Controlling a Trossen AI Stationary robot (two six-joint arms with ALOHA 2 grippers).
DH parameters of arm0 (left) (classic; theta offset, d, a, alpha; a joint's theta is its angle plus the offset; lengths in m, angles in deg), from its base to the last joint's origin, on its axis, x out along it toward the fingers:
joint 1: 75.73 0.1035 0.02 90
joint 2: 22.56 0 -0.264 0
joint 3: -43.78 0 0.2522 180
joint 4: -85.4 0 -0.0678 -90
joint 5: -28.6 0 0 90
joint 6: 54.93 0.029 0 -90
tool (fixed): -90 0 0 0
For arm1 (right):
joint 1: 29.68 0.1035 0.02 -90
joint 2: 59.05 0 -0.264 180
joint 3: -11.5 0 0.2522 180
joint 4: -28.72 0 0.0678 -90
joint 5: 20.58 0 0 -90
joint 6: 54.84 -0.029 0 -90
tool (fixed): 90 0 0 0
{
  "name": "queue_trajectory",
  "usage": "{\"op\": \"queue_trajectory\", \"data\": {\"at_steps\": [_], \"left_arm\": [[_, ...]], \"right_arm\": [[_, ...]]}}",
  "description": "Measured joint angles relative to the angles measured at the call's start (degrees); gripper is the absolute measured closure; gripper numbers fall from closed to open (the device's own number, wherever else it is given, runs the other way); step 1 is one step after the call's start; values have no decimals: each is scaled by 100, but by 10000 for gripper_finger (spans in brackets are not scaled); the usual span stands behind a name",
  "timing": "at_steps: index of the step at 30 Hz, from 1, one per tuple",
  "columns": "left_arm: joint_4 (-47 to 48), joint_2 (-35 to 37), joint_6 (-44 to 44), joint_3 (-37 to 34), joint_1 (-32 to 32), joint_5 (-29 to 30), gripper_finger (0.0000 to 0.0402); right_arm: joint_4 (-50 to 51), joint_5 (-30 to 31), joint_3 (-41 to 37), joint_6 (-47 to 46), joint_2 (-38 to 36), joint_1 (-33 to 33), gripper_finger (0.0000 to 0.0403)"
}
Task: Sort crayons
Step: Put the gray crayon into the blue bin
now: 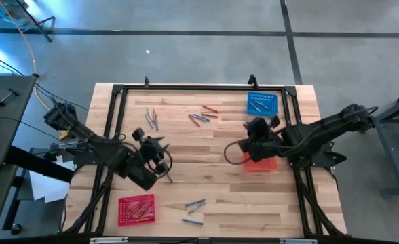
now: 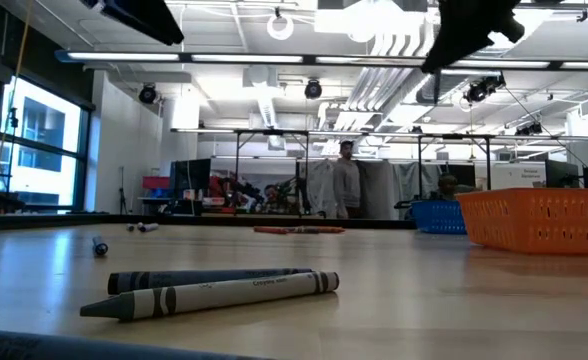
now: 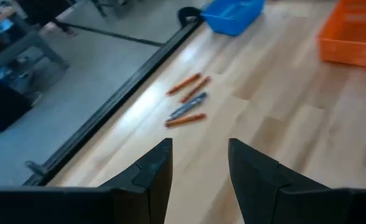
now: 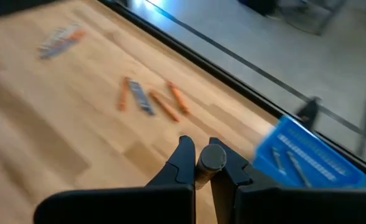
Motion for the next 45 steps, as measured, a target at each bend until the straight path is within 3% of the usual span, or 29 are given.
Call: {"op": "queue_trajectory", "data": {"at_steps": [7,19,30,35,45], "left_arm": [[69,12,195,0,494,-4,259],[134,12,212,0,867,-50,259],[59,202,1256,0,1812,-11,259],[-735,481,2536,0,2479,-55,259],[-2341,1100,4844,0,3545,-802,259]], "right_arm": [[658,-150,0,-293,0,-615,399],[752,-269,0,431,0,-1437,398],[695,-530,0,1067,1,-2427,397],[222,-1190,0,1882,2,-3241,397],[-1215,-3325,0,3717,2,-4813,396]]}}
